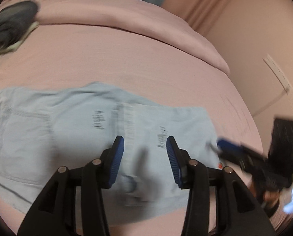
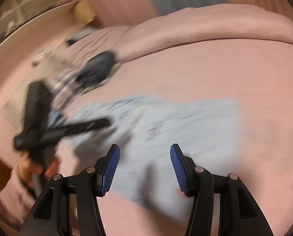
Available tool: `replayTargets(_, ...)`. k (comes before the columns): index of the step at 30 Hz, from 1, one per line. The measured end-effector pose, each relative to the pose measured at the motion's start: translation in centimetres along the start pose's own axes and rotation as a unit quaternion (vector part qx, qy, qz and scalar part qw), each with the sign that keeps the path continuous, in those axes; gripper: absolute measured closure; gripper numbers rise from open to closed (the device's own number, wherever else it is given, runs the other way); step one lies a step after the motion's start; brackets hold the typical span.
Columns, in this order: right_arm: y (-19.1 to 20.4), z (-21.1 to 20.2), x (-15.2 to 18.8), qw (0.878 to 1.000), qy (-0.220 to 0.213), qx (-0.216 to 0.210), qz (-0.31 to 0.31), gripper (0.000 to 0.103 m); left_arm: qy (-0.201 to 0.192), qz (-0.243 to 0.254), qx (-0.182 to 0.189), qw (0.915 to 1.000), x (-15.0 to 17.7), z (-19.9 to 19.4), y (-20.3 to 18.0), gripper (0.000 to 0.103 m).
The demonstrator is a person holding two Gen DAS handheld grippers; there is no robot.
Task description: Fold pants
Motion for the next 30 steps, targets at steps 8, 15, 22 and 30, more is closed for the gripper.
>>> replayTargets(8,-3.6,1.7,-2.2,0.995,0.004,0.095,-0.029,0.069,0.051,0.038,0.010,0.9979,1.9,4.0,-3.1,0.059)
replayTargets(15,-6.1,7.9,-1.7,0.982,0.092,0.158,-0.052,0.086,0.082,0.011,-0.007,0.9965,5.2,3.3,0.1,0.063)
replayTargets(22,-4.9,5.9,-1.9,0.986,0.072,0.143,-0.050,0.087,0.078,-0.007,-0.006,0.9969,5.7,2.1,0.7,0.064)
replayTargets(30,-0.7,1.5,2.8,0.986,0.074,0.111,-0.103,0.087,0.073,-0.010,-0.004,0.9973,6.1,1.6,1.2,0.064)
Point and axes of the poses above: each gripper's, at about its wrist camera, not at the fingertips, and z roughly the way its jaws point, y to its left, x to its underside, the point moved 6 cm from there along z, roughly the way its jaws point, and after that the axes turned 8 degrees about -y, right-handed, at the moved point
